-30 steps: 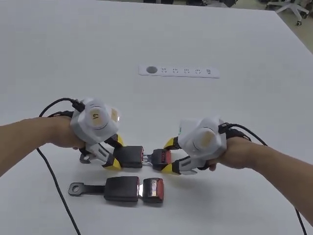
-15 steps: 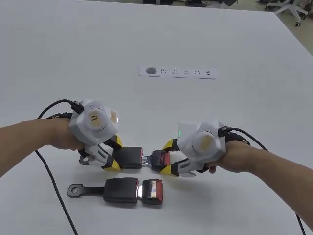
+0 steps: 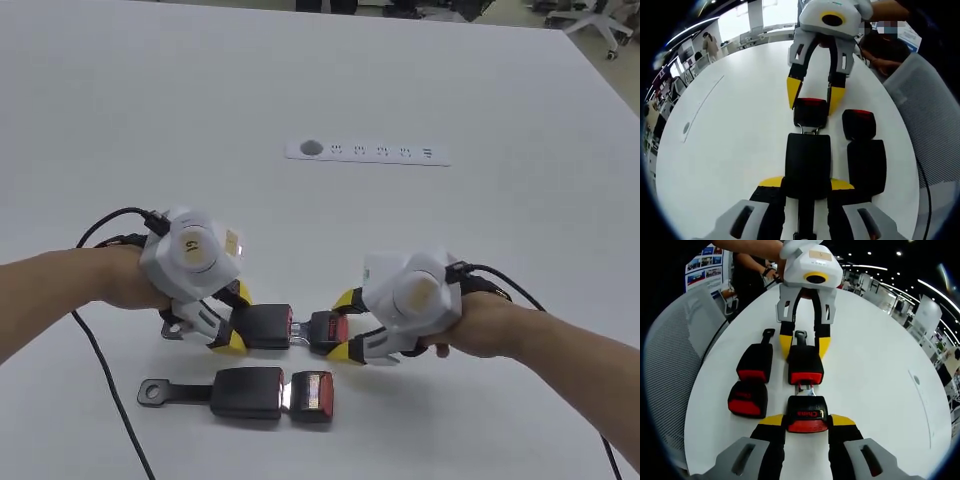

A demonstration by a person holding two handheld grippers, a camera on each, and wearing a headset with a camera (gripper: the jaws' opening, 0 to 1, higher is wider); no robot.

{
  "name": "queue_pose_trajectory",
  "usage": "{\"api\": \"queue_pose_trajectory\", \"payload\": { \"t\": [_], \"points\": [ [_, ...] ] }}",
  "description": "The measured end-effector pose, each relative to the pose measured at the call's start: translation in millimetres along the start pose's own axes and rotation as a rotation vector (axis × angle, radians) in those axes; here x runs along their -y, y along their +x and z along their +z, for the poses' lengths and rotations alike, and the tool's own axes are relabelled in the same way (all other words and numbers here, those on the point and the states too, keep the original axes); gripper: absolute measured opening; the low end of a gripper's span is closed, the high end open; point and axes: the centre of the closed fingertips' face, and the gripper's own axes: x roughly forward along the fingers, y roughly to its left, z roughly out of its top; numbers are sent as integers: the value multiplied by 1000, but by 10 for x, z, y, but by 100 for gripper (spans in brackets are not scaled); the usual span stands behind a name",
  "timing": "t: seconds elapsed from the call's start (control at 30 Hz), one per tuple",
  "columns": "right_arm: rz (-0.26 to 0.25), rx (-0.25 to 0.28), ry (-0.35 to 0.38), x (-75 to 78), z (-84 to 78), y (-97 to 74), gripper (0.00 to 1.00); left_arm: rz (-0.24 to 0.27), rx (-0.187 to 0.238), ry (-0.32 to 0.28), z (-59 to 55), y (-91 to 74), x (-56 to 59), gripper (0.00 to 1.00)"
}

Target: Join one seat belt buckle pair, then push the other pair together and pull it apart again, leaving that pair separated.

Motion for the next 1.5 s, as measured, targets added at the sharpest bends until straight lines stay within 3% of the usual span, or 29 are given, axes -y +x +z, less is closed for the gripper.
{"api": "queue_pose_trajectory", "payload": {
  "t": [0.63, 0.83, 0.93, 1.1, 1.17, 1.5],
  "points": [
    [18, -28, -9, 22, 8, 71, 29, 2, -3, 10, 40, 1, 44, 32],
    [18, -27, -9, -2, 80, 76, 29, 2, -8, 16, 24, -7, 23, 32],
    [20, -26, -8, -20, 132, 99, 29, 2, -10, 21, 74, 9, 92, 32],
    [25, -30, -15, -16, 126, 112, 28, -2, -11, 40, 51, -11, 49, 31],
    [23, -33, -24, -7, 126, 134, 29, -7, -19, 57, 82, -2, 89, 31],
    [36, -37, -30, -22, 159, 183, 29, -3, -16, 45, 64, -12, 63, 31]
  ]
}}
